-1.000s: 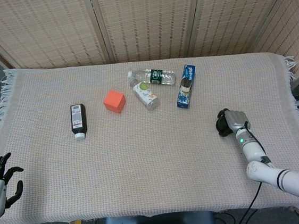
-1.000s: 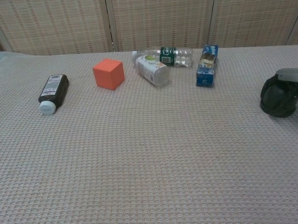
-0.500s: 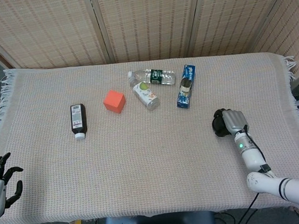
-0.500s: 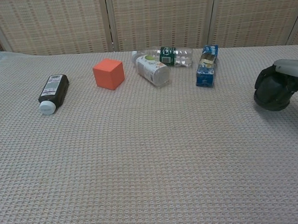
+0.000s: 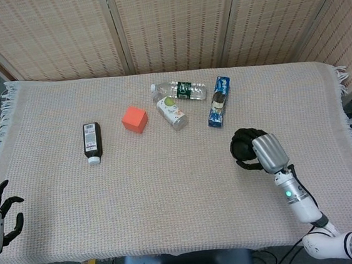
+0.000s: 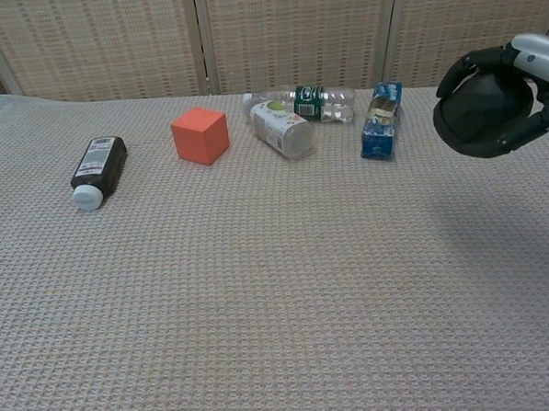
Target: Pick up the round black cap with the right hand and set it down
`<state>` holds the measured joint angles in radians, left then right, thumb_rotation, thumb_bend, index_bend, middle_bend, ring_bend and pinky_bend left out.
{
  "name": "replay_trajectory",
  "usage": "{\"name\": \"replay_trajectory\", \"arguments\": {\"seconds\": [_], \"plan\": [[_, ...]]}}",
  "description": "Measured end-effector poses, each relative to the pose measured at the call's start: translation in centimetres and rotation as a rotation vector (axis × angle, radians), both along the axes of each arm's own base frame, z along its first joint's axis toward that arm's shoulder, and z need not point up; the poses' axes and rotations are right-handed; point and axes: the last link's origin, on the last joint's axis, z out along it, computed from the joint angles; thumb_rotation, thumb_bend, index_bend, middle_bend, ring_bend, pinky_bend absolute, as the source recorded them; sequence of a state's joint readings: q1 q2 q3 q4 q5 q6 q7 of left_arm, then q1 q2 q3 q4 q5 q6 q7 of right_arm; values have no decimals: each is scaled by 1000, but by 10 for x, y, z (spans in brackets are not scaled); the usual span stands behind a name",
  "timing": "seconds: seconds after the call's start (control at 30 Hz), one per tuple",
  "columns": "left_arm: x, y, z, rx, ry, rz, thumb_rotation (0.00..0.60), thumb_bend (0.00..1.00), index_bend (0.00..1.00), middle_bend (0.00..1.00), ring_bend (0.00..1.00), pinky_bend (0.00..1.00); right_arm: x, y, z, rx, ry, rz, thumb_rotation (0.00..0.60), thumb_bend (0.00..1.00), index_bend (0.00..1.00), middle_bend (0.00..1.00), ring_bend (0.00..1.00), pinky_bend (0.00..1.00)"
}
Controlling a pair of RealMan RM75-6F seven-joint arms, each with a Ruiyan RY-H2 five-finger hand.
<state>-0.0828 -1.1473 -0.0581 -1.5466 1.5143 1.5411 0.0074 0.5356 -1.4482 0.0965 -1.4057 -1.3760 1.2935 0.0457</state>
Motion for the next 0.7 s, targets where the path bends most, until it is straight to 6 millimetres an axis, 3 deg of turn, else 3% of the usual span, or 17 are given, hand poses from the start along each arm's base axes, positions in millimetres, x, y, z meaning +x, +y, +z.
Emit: {"name": "replay_trajectory", "arguments": {"seconds": [0.43, 0.57, 0.7], "plan": [[0, 1, -2, -8, 5, 6, 600, 476, 374, 63, 69, 306, -36, -5, 19, -61, 396, -355, 600, 408, 811, 670, 730, 959], [0, 1, -2, -11, 2, 6, 600, 476, 374, 63, 69, 306, -34, -5, 19, -49, 376, -342, 600, 408, 810, 670, 730, 964], [0, 1, -3, -14, 3, 2, 600, 476, 375, 63, 68, 306, -21, -5, 18, -21, 227, -257, 600, 408, 808, 670, 730, 964]]}}
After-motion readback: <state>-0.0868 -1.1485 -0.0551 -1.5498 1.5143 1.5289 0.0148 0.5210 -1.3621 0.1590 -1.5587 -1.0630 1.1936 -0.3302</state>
